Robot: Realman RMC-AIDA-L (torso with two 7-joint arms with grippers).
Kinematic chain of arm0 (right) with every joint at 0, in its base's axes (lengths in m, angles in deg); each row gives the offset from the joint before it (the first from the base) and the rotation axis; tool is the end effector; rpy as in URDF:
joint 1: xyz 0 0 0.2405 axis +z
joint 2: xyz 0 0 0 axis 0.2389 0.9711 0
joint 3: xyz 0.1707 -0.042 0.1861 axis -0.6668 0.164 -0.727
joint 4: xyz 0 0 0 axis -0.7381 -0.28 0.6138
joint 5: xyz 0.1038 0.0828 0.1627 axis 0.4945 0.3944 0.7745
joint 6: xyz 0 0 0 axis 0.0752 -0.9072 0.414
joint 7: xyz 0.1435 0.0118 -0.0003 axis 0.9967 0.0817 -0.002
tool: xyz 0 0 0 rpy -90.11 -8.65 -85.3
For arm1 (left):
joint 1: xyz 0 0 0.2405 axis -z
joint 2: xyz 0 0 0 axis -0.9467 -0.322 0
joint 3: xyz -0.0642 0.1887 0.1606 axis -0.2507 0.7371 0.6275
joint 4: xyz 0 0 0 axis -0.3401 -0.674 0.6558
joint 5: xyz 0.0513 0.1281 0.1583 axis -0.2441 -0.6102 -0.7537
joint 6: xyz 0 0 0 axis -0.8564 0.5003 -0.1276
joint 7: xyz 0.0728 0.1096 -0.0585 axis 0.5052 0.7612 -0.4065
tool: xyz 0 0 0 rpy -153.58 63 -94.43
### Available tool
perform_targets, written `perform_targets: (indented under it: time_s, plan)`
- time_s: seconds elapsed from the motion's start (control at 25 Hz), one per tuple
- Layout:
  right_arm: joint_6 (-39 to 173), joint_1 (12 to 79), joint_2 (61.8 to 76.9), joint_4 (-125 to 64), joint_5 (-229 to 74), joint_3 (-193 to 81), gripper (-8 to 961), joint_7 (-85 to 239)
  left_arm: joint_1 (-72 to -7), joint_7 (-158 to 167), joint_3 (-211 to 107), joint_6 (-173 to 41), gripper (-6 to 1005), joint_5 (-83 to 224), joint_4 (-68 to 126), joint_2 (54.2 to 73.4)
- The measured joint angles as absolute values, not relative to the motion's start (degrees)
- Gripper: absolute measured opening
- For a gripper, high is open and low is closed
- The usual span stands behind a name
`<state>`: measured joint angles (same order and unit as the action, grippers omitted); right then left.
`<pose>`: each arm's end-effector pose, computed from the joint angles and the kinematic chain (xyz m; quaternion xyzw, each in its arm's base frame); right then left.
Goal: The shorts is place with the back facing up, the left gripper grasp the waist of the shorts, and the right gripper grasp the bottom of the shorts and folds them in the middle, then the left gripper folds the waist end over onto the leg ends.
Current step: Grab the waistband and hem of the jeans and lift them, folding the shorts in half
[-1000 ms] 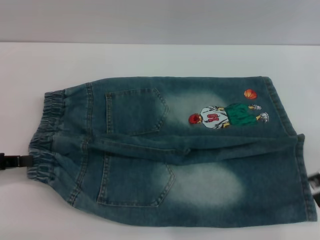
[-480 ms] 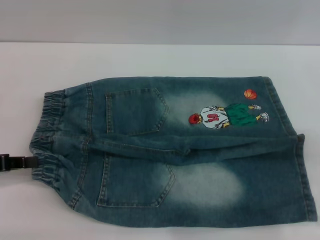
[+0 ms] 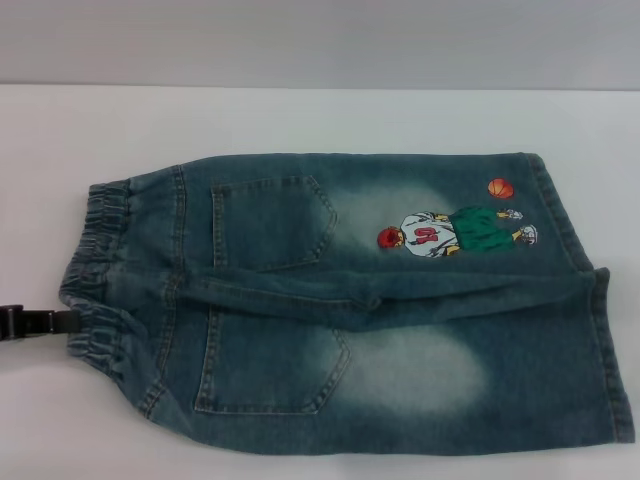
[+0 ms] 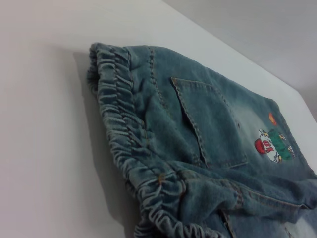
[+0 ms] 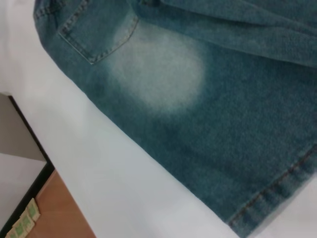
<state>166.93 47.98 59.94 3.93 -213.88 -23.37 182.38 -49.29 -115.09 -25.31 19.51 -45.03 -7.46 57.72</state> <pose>0.3312 0.2920 0.0987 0.8903 -0.4448 0.0920 0.0314 -0.3608 0.2809 0.0759 -0.7763 -0.5964 -0.1653 0.1194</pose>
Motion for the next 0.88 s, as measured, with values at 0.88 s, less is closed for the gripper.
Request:
perform_targets:
  time_s: [0.88]
  plan:
    - [163.45, 48.55, 62.4, 3.71, -214.88, -20.62, 557, 184.36, -47.88, -116.57, -25.3, 18.79, 35, -45.15, -7.46, 57.52]
